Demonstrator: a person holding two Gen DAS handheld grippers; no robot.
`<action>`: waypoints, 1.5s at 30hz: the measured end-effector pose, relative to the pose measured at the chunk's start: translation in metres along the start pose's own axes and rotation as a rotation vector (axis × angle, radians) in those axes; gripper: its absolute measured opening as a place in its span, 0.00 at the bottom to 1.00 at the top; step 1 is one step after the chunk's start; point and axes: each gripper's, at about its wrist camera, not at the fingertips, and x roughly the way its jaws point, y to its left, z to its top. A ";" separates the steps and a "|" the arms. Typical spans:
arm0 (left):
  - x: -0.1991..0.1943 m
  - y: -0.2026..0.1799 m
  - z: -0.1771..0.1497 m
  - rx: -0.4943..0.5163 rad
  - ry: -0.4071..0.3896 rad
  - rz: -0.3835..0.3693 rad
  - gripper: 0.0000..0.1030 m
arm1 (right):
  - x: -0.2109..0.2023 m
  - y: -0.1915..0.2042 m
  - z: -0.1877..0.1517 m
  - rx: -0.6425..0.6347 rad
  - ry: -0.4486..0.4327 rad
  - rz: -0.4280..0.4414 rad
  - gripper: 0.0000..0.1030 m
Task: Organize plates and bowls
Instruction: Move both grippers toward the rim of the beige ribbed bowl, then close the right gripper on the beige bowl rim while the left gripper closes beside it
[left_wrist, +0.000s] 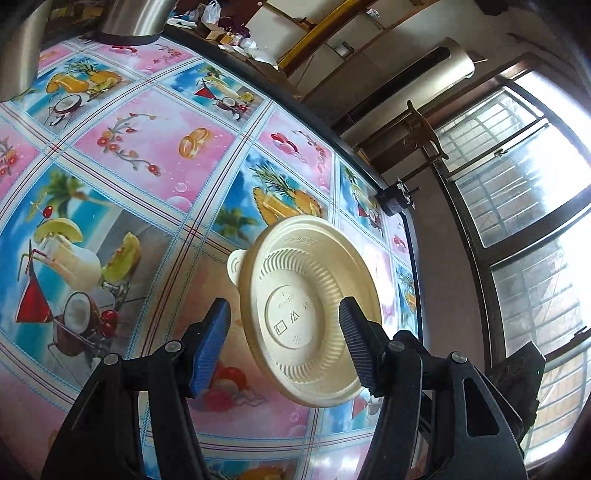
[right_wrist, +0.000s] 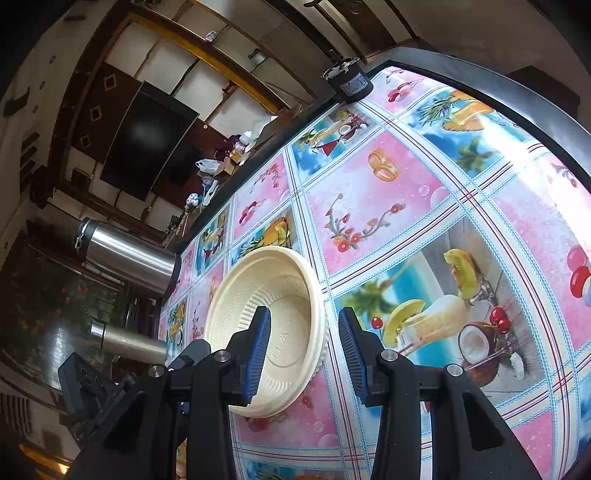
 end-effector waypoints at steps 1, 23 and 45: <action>0.004 -0.001 0.000 0.013 0.020 -0.012 0.58 | 0.001 -0.001 0.000 0.001 -0.004 0.003 0.40; 0.002 0.019 0.014 0.015 0.022 -0.058 0.46 | 0.013 -0.007 -0.008 0.050 -0.012 -0.013 0.40; 0.004 0.021 0.013 0.048 0.018 -0.018 0.10 | 0.016 -0.003 -0.012 0.042 -0.012 -0.032 0.27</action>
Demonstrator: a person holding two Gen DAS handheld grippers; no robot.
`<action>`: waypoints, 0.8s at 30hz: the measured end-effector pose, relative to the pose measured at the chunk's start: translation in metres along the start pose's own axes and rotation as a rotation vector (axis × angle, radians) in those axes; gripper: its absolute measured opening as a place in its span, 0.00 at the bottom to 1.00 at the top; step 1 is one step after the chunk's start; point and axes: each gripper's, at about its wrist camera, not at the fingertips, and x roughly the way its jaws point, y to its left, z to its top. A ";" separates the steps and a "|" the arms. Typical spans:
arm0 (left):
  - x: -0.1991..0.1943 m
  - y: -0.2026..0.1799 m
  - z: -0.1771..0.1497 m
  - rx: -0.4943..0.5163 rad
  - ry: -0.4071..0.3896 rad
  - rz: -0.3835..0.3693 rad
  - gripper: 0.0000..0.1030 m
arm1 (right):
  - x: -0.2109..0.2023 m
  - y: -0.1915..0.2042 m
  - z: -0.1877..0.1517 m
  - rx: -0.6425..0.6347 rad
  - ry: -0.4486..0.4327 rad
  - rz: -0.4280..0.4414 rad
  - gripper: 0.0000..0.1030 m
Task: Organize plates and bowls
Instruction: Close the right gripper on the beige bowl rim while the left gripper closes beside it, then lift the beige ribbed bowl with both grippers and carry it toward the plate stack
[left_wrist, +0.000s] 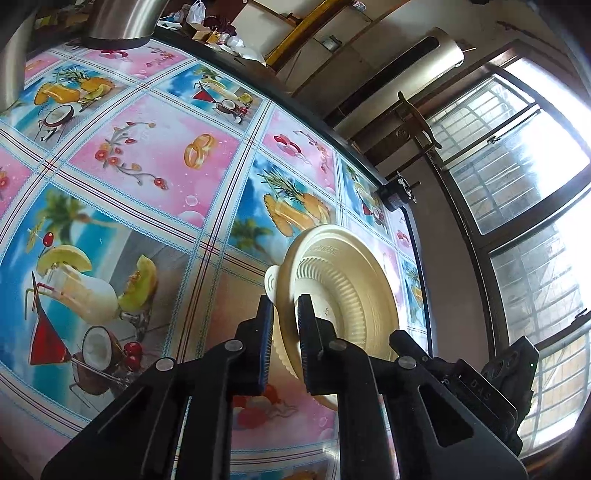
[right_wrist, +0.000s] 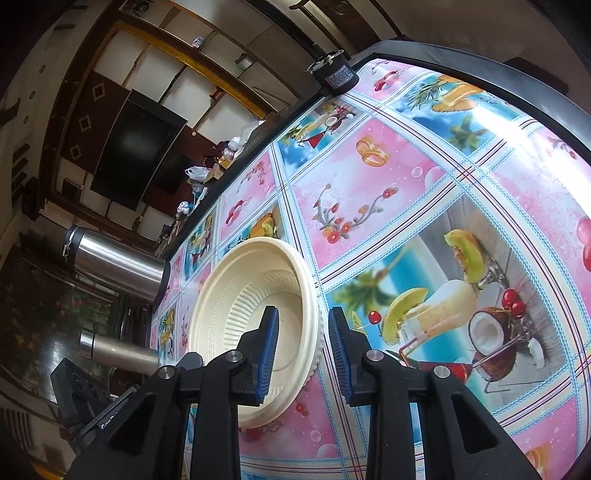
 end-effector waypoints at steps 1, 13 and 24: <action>0.000 0.000 0.000 0.001 0.001 -0.001 0.10 | 0.001 0.000 0.000 0.000 0.001 -0.002 0.26; 0.001 0.000 0.000 0.002 0.010 -0.003 0.10 | 0.002 0.002 -0.003 -0.004 0.004 -0.032 0.10; 0.001 0.001 -0.003 -0.010 0.037 0.007 0.10 | -0.002 -0.004 -0.006 0.053 0.047 -0.014 0.10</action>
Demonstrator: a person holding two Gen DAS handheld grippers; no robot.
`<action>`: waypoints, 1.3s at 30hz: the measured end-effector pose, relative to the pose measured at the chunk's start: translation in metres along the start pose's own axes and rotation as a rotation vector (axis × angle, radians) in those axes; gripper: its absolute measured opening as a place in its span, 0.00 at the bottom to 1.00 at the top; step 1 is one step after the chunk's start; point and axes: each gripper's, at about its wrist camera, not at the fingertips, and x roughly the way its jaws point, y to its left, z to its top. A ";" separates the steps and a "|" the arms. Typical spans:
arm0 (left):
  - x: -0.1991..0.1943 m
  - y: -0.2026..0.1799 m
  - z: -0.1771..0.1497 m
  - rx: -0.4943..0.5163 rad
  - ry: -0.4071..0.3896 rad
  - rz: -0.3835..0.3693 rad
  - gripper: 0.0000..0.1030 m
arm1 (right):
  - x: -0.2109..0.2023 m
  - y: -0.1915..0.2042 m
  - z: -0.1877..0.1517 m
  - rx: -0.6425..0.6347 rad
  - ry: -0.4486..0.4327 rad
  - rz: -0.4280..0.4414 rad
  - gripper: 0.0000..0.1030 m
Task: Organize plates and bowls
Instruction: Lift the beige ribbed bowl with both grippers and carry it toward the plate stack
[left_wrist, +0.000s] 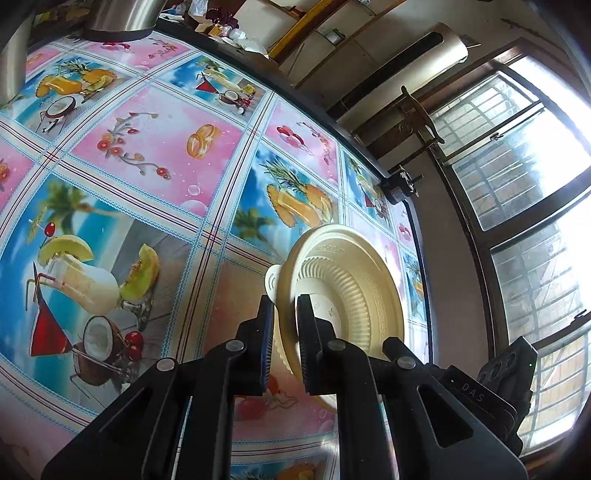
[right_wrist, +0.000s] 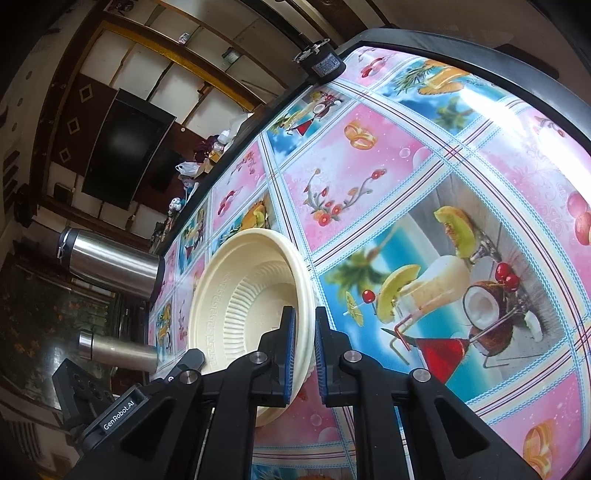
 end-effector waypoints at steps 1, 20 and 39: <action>0.001 0.000 -0.001 -0.002 0.008 0.001 0.10 | 0.000 -0.002 0.000 0.011 0.011 0.008 0.10; -0.048 0.014 -0.058 0.012 0.003 0.044 0.10 | -0.022 -0.016 -0.045 0.077 0.106 0.077 0.09; -0.133 0.076 -0.124 0.017 -0.013 0.113 0.10 | -0.045 0.014 -0.162 -0.096 0.144 0.107 0.09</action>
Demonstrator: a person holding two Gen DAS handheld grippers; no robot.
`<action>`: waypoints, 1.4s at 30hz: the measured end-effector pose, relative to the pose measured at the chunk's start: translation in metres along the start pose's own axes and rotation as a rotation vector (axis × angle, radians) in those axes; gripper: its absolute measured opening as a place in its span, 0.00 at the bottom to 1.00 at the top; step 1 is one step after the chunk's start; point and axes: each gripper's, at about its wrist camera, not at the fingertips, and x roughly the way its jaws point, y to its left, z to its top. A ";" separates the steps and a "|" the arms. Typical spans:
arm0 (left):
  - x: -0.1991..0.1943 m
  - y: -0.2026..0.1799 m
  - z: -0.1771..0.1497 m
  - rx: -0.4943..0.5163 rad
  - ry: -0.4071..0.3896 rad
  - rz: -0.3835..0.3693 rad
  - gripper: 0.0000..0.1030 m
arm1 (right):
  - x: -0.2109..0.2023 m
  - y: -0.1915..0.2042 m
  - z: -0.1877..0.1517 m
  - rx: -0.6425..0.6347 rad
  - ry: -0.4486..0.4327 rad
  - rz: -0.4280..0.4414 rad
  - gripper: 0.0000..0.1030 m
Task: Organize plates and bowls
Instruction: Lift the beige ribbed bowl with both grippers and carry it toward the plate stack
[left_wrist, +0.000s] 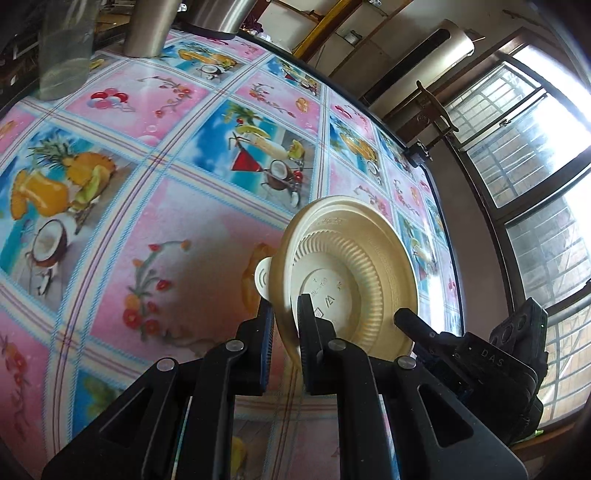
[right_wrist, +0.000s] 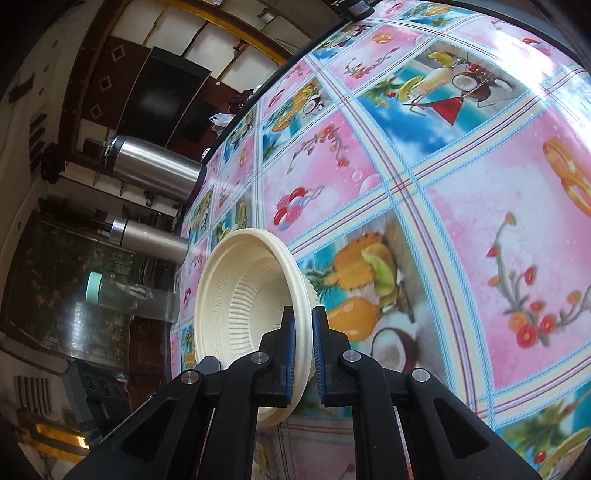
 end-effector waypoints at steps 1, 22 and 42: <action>-0.005 0.004 -0.004 0.003 -0.005 0.009 0.10 | 0.000 0.003 -0.007 -0.011 -0.003 0.006 0.09; -0.069 0.048 -0.055 0.066 -0.055 0.108 0.12 | -0.002 0.035 -0.088 -0.087 0.010 0.073 0.09; -0.084 0.060 -0.070 0.060 -0.051 0.071 0.12 | -0.016 0.046 -0.105 -0.100 -0.003 0.052 0.10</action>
